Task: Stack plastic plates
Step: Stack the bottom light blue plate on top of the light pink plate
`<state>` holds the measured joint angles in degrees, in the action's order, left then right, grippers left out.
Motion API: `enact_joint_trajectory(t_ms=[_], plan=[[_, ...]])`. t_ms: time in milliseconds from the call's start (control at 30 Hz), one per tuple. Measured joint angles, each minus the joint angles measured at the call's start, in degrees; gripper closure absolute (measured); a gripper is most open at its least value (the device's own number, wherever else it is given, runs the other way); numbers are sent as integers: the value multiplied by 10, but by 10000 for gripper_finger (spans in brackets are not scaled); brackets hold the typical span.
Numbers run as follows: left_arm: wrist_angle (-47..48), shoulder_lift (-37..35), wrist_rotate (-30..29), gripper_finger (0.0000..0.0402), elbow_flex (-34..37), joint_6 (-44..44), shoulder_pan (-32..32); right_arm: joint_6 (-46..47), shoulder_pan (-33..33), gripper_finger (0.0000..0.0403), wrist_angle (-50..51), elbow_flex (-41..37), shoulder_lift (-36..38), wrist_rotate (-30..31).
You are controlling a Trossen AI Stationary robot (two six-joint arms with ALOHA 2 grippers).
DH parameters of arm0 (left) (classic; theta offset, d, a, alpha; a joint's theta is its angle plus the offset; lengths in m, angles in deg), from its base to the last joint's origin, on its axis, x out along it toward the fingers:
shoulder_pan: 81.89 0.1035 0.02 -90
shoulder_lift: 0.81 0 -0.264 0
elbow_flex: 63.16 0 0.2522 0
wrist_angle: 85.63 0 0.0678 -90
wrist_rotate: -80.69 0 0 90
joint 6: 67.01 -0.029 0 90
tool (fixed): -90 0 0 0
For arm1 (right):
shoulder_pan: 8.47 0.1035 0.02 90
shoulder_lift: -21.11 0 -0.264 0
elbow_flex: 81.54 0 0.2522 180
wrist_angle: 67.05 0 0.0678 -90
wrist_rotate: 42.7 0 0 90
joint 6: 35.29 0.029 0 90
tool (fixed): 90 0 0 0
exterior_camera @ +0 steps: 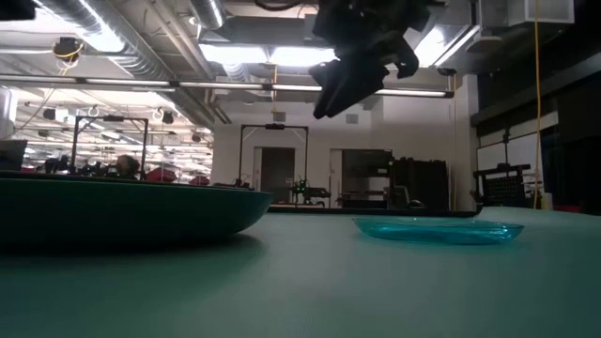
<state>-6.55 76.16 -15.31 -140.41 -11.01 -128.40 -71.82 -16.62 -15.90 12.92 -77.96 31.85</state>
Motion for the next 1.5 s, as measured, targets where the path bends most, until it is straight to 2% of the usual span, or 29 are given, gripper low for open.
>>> enact_joint_trajectory(t_ms=[133, 233, 500, 700, 967, 1333, 1500], plan=[[-4, 0, -22, 285, 7, 22, -23, 0, 11, 283, 0, 0, 0, 0], [-15, 0, -21, 285, 38, 39, -33, 0, 17, 283, 0, 0, 0, 1], [-140, 1, 26, 285, 152, 49, -37, 1, 22, 283, -1, 0, 0, 14], [-164, 1, 53, 285, 210, 52, -37, 2, 21, 283, -10, 0, 0, 14], [-219, 1, 82, 285, 243, 51, -37, 2, 22, 283, -11, 0, -1, 14], [-264, 1, 82, 285, 275, 54, -38, 2, 22, 283, -11, 0, -1, 14], [-318, 1, 90, 285, 296, 54, -38, 2, 22, 283, -12, 0, -1, 14]])
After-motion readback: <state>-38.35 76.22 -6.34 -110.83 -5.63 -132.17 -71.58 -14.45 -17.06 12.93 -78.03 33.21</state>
